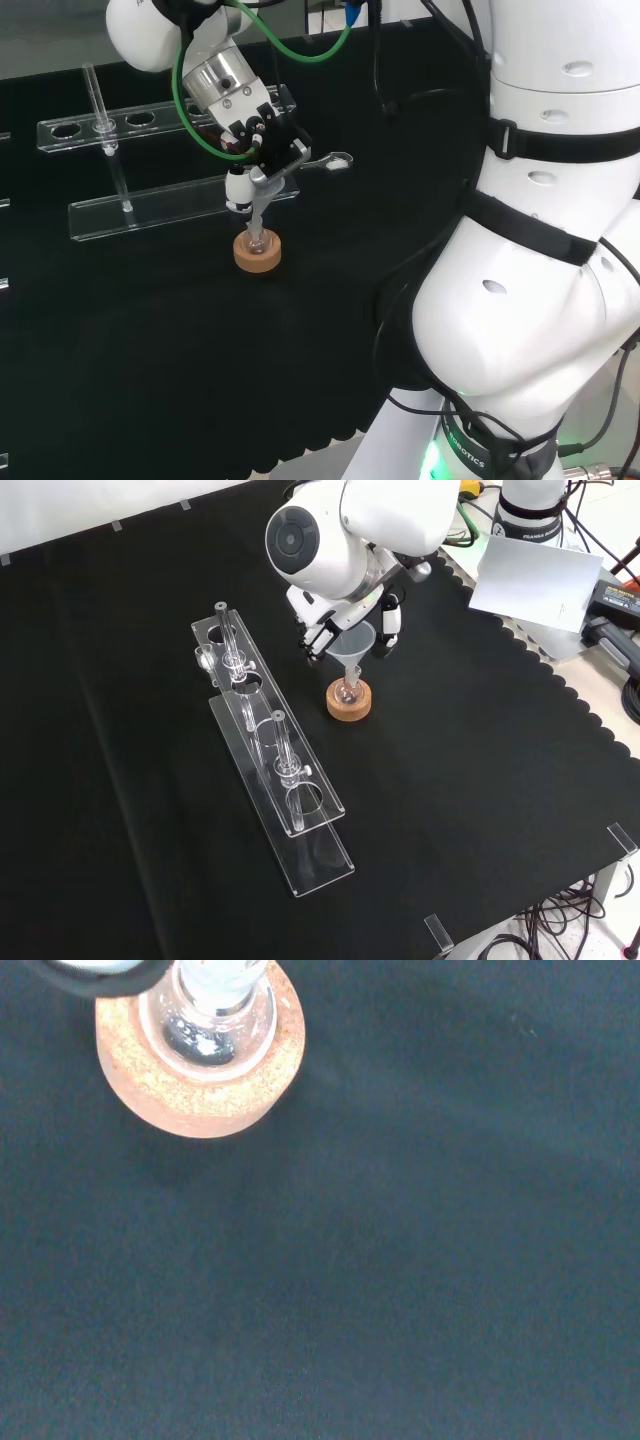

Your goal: Place the funnel on the round-bottom flask.

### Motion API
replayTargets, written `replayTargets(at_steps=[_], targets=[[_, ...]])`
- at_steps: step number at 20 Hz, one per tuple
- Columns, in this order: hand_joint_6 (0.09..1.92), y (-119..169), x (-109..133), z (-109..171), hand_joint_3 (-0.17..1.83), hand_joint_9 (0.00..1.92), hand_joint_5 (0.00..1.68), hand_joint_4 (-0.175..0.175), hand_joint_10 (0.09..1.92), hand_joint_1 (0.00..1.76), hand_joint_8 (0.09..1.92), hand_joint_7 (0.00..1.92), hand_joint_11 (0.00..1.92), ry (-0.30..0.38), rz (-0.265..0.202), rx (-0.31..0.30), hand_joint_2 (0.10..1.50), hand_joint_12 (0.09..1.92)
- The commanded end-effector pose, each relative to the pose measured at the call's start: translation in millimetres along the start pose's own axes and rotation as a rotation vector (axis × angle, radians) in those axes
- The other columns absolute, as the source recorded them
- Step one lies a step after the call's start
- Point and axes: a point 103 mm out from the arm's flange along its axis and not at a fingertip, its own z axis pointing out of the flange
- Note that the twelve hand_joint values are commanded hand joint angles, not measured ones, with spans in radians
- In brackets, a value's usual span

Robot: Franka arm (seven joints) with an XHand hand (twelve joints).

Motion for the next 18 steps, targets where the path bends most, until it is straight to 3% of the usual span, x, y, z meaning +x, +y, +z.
replayTargets(at_steps=[1, 14, 18], targets=[[0.3, -0.2, -0.5, 0.8, 0.54, 0.62, 0.34, -0.093, 0.66, 0.74, 0.81, 0.28, 0.49, 0.002, -0.001, 0.004, 0.68, 1.31], [0.11, -3.4, 1.5, 0.6, 0.49, 0.41, 0.32, -0.094, 0.71, 0.71, 0.75, 0.06, 0.39, 0.007, -0.015, -0.004, 0.67, 1.36], [0.09, -9.7, 3.9, -4.0, 0.45, 0.24, 0.28, -0.093, 0.77, 0.67, 0.57, 0.0, 0.3, 0.017, -0.026, -0.033, 0.65, 1.4]])
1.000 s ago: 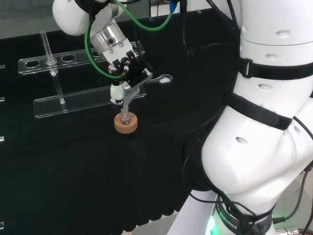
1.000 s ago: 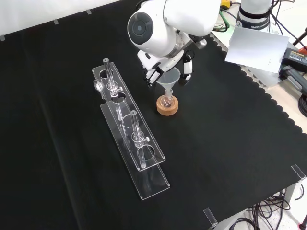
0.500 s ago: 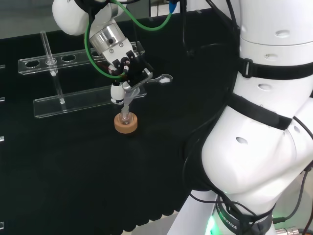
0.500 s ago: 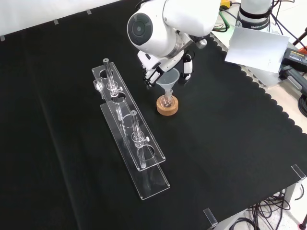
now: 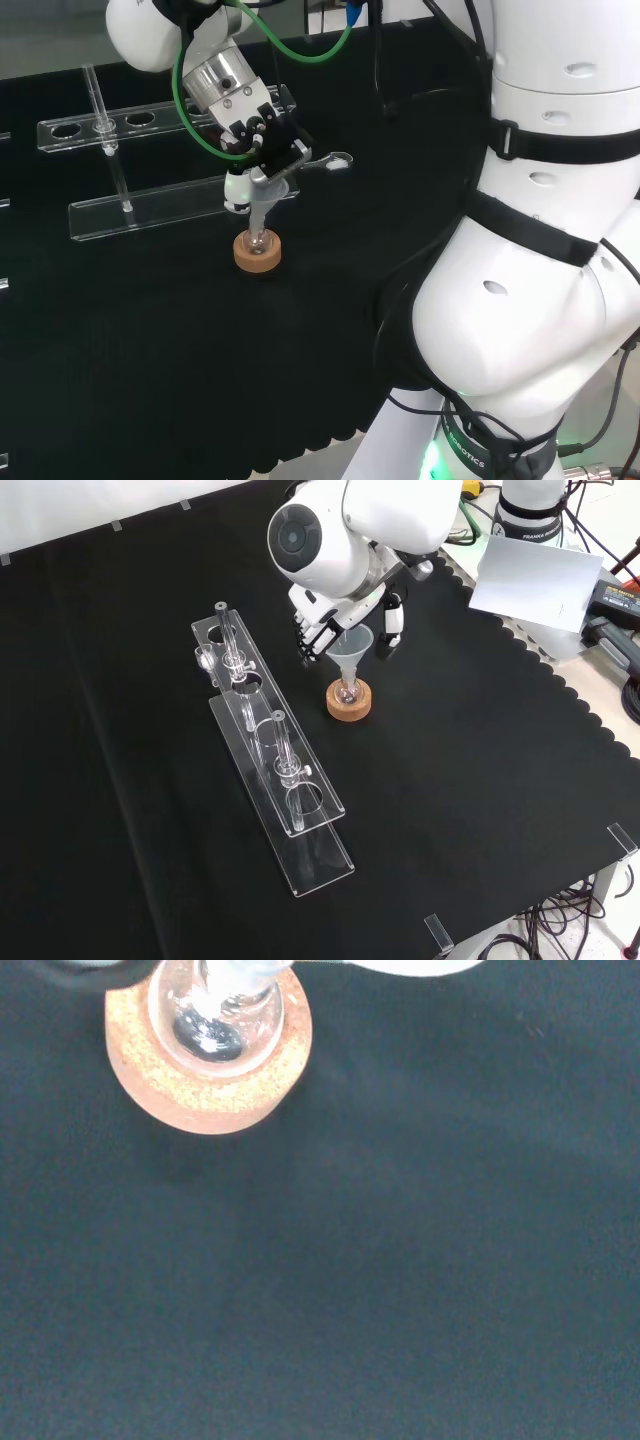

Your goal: Place the funnel on the round-bottom flask.

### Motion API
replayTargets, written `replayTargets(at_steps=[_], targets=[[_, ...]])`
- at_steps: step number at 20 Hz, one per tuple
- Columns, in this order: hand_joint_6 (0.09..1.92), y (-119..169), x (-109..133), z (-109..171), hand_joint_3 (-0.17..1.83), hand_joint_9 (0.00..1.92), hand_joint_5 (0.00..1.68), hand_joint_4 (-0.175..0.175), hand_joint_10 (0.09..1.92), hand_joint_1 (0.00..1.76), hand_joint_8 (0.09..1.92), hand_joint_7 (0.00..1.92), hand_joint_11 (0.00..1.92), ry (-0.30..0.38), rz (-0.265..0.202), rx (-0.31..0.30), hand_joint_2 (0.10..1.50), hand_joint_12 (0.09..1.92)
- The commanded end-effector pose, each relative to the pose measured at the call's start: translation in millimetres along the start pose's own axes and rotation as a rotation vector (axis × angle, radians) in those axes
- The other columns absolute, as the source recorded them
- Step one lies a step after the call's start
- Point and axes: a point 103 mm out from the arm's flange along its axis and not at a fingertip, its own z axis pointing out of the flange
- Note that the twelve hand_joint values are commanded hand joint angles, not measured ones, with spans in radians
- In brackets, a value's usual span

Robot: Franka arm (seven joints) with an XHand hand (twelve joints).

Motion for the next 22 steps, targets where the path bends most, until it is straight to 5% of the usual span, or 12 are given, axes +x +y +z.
replayTargets(at_steps=[1, 8, 13, 22], targets=[[0.09, -8, 4, -5, 0.43, 0.21, 0.27, -0.092, 0.78, 0.65, 0.52, 0.0, 0.28, 0.01, -0.016, -0.035, 0.65, 1.41], [0.09, -24, 3, -19, 0.37, 0.09, 0.24, -0.09, 0.81, 0.62, 0.38, 0.0, 0.17, -0.002, -0.022, -0.137, 0.66, 1.44], [0.09, -36, -15, -31, 0.35, 0.23, 0.28, -0.089, 0.76, 0.62, 0.64, 0.01, 0.22, 0.031, -0.03, -0.213, 0.67, 1.4], [0.09, -54, -76, -44, 0.35, 0.36, 0.33, -0.087, 0.72, 0.68, 0.72, 0.07, 0.29, 0.174, -0.02, -0.289, 0.68, 1.37]])
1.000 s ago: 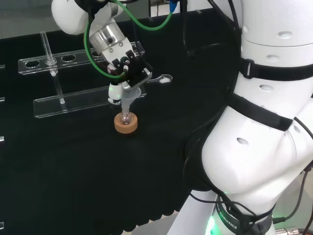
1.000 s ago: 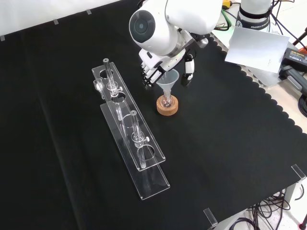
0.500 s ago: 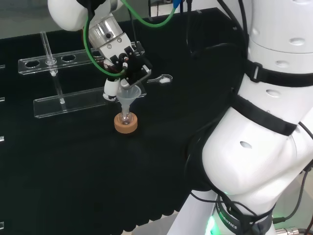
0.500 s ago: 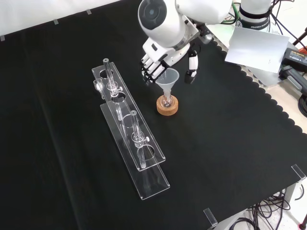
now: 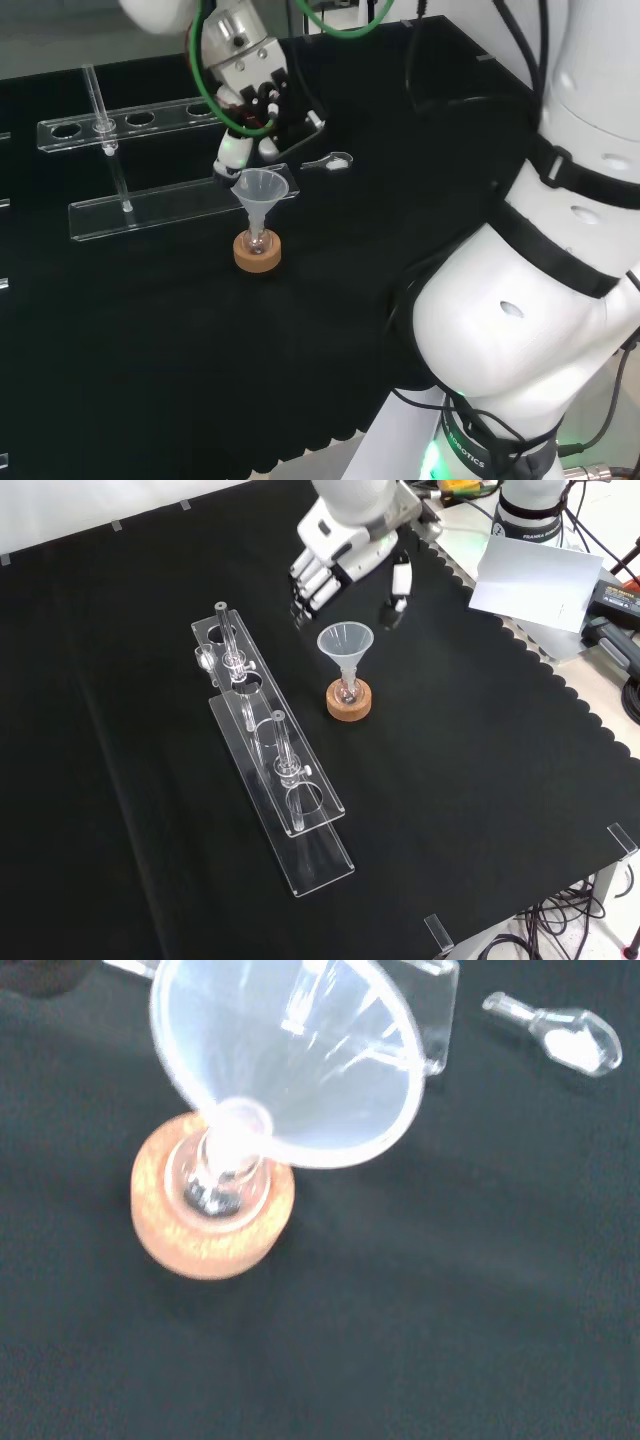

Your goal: Place the funnel on the round-bottom flask.

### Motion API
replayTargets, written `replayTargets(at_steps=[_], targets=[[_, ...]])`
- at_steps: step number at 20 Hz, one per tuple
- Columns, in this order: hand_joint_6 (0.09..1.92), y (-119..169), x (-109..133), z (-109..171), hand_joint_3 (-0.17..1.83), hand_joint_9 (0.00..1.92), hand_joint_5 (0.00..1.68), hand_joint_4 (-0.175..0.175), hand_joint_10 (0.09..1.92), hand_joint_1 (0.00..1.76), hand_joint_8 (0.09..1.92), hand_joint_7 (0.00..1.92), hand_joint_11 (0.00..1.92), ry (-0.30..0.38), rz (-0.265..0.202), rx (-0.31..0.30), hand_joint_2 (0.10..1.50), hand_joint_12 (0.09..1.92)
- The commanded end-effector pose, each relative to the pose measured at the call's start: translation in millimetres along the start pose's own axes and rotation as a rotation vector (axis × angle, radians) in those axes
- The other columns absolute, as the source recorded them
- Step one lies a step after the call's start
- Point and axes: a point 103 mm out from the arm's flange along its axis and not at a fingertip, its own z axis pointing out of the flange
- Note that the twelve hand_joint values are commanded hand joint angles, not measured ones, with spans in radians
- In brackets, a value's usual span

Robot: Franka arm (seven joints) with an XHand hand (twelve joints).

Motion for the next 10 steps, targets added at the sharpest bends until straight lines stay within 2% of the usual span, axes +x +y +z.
replayTargets(at_steps=[1, 3, 5, 10], targets=[[0.09, -11, -51, -9, 0.35, 0.37, 0.33, -0.087, 0.72, 0.68, 0.72, 0.07, 0.3, 0.103, 0.021, -0.052, 0.68, 1.37], [0.09, -11, -63, -9, 0.35, 0.37, 0.33, -0.088, 0.72, 0.68, 0.72, 0.07, 0.3, 0.139, 0.027, -0.052, 0.68, 1.37], [0.09, -10, -77, -5, 0.35, 0.37, 0.33, -0.088, 0.72, 0.69, 0.72, 0.08, 0.3, 0.233, 0.013, -0.058, 0.68, 1.37], [0.09, -6, -101, 0, 0.36, 0.38, 0.33, -0.089, 0.72, 0.7, 0.72, 0.08, 0.31, 0.287, 0.012, -0.085, 0.68, 1.37]])
